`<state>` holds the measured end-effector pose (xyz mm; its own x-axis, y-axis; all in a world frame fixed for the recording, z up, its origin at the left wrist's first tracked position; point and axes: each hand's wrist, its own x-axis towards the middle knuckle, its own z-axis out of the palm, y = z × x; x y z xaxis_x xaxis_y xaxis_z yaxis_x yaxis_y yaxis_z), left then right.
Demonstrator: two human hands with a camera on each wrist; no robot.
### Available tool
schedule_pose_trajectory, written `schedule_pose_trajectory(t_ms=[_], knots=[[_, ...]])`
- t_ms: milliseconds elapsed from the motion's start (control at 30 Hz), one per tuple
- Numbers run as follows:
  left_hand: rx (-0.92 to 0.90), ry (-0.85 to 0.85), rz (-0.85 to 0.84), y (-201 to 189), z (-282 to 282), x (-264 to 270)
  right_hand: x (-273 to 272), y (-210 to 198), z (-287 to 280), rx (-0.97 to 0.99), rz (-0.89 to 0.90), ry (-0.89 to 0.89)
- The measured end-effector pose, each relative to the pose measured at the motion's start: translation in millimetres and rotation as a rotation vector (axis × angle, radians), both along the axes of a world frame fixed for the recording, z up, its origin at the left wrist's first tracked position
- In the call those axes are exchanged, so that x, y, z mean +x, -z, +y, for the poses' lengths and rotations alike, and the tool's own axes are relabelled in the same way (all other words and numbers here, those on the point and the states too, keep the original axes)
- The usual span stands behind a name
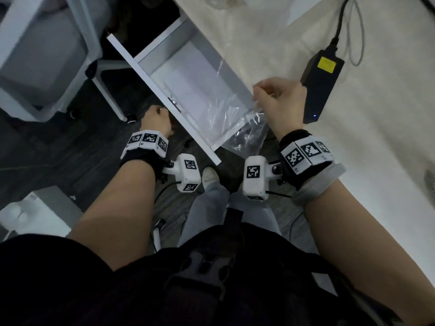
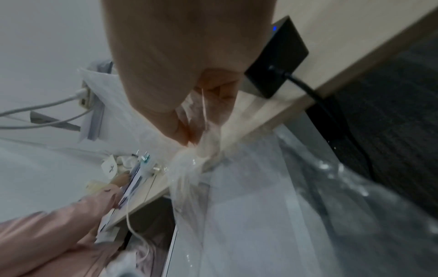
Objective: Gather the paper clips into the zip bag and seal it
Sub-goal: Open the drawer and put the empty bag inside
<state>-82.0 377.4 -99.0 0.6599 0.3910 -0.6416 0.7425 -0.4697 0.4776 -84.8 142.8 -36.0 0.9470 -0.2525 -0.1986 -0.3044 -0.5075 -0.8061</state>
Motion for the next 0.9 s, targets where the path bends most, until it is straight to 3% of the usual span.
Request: schedule_pose_trajectory(t_ms=[333,533,767,900], knots=[[0.073,-0.163,0.072,-2.1,69.3,-58.8,-26.2,17.7,65.0,0.134,0.189,-0.084],[0.066,-0.180,0.060,-2.6,88.9,-73.9,-31.3,27.3,88.8,0.358,0.289,-0.074],[-0.064,-0.264,0.031,-5.8,94.7,-68.6,-33.7,64.9,102.7,0.421,0.494,0.105],[-0.074,-0.330,-0.050,-6.1,91.6,-67.2,-35.8,77.6,104.1,0.294,0.613,0.097]])
